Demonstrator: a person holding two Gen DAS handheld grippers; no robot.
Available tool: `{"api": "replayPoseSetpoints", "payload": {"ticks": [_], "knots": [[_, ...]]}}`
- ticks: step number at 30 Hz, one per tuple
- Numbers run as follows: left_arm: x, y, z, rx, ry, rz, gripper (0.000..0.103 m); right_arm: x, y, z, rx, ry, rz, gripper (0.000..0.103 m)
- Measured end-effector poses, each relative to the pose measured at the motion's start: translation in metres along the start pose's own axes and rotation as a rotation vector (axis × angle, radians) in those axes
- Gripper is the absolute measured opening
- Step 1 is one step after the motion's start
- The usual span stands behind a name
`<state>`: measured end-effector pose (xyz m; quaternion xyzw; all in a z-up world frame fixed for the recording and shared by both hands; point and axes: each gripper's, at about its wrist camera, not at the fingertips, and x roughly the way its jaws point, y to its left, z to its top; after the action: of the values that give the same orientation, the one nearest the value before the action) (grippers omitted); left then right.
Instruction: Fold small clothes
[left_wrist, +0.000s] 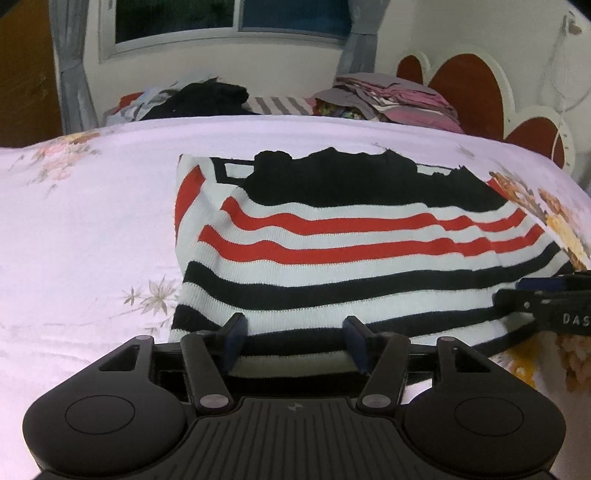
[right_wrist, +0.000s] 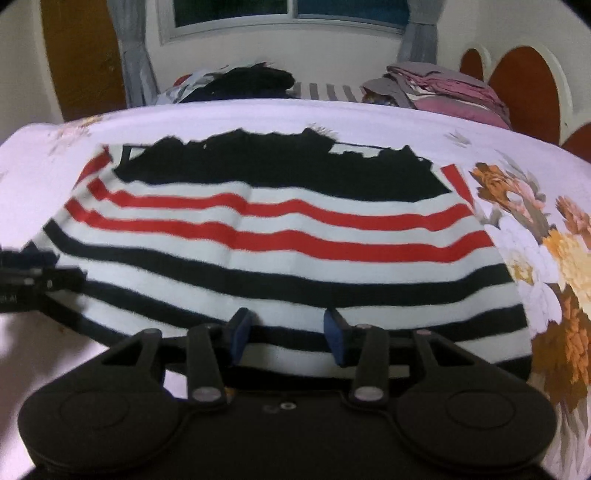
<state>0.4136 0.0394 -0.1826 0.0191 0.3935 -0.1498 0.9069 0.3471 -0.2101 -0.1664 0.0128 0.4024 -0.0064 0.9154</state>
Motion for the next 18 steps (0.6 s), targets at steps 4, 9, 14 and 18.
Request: {"api": "replayPoseSetpoints", "payload": {"ticks": [4,9,14,18], "knots": [[-0.006,-0.002,0.004,-0.041,0.02,0.004,0.058,0.0,0.004,0.003,-0.002,-0.009,0.011,0.044],[-0.013,0.001,0.005,-0.095,0.05,-0.006,0.059,0.003,0.003,0.004,-0.005,0.019,0.012,0.045],[-0.019,0.004,0.004,-0.151,0.08,-0.028,0.075,-0.007,0.004,0.012,0.01,-0.015,0.037,0.047],[-0.021,0.005,0.002,-0.171,0.097,-0.039,0.077,-0.008,0.008,0.012,0.014,-0.013,0.045,0.047]]}}
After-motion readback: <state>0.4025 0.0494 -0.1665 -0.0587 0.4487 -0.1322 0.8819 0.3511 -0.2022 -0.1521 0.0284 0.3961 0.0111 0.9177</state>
